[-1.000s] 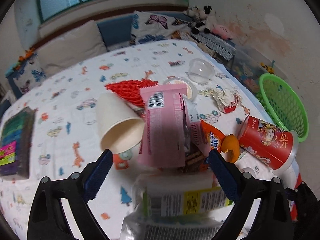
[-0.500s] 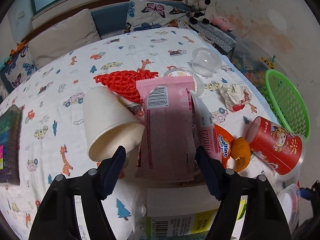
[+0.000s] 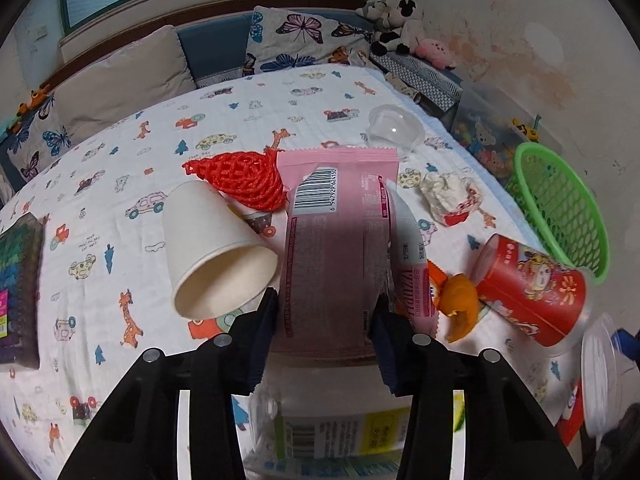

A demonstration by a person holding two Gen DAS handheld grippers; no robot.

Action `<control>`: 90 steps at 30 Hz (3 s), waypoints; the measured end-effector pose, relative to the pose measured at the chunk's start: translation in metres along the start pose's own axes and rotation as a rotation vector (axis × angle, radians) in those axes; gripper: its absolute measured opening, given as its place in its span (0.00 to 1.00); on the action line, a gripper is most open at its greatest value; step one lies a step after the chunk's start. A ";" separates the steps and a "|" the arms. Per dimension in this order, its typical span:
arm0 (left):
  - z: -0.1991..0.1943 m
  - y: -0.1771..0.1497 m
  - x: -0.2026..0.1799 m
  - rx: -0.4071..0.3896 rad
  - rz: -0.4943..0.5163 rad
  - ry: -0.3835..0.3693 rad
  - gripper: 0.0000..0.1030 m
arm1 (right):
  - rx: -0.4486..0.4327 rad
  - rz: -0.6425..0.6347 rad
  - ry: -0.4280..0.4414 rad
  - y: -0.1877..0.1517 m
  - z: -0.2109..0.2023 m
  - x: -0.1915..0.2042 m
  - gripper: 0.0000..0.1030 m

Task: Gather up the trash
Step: 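Carry the wrapper and lid over the green basket and open both tools, then grasp the white milk carton with the left tool while the right tool approaches the red cup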

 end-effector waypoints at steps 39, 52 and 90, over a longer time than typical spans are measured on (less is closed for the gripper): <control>0.110 0.064 -0.313 0.152 0.414 -0.218 0.71 | -0.103 0.281 -0.396 -0.008 -0.071 -0.234 0.89; 0.056 0.071 -0.261 0.064 0.319 -0.168 0.74 | 0.004 0.247 -0.404 0.013 -0.010 -0.260 0.89; -0.099 -0.087 -0.064 -0.189 -0.030 0.148 0.84 | 0.045 0.198 -0.313 0.018 0.013 -0.224 0.92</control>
Point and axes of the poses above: each gripper's, at about its wrist camera, not at the fingertips, and z roughly the way its jaws point, x to its left, y to its top, the point moved 9 cm from there along z, roughly the way its jaws point, and after that the axes turned 9 degrees about -y, right-handed, at the moved point
